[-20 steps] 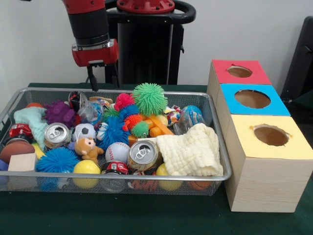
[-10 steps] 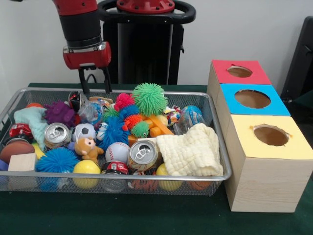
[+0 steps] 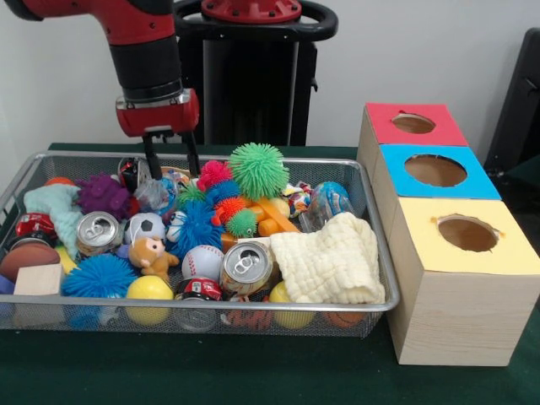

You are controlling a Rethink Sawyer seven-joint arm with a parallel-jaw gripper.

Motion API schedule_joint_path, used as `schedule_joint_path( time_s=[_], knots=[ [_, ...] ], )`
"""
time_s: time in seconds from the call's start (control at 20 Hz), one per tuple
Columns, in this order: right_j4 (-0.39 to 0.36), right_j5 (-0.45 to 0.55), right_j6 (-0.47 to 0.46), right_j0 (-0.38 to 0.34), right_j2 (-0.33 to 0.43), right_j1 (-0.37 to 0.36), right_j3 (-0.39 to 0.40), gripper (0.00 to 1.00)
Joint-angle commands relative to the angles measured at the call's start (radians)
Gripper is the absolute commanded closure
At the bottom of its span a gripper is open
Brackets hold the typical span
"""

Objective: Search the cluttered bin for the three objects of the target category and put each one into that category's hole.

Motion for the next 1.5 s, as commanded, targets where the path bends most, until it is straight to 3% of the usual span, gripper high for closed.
schedule_joint_path(
  time_s=[0.05, 0.35, 0.5, 0.7, 1.0, 1.5],
  knots=[
    [-0.092, -0.052, 0.022, 0.020, -0.047, 0.060, -0.085, 0.00],
    [-0.156, -0.152, 0.061, 0.032, -0.088, 0.134, -0.081, 0.00],
    [-0.192, -0.181, 0.051, 0.008, -0.103, 0.158, -0.027, 0.00],
    [-0.221, -0.244, 0.054, -0.018, -0.124, 0.232, -0.042, 0.00],
    [-0.235, -0.237, 0.016, -0.058, -0.134, 0.266, -0.039, 0.00],
    [-0.244, -0.216, -0.019, -0.146, -0.066, 0.164, 0.062, 0.00]
  ],
)
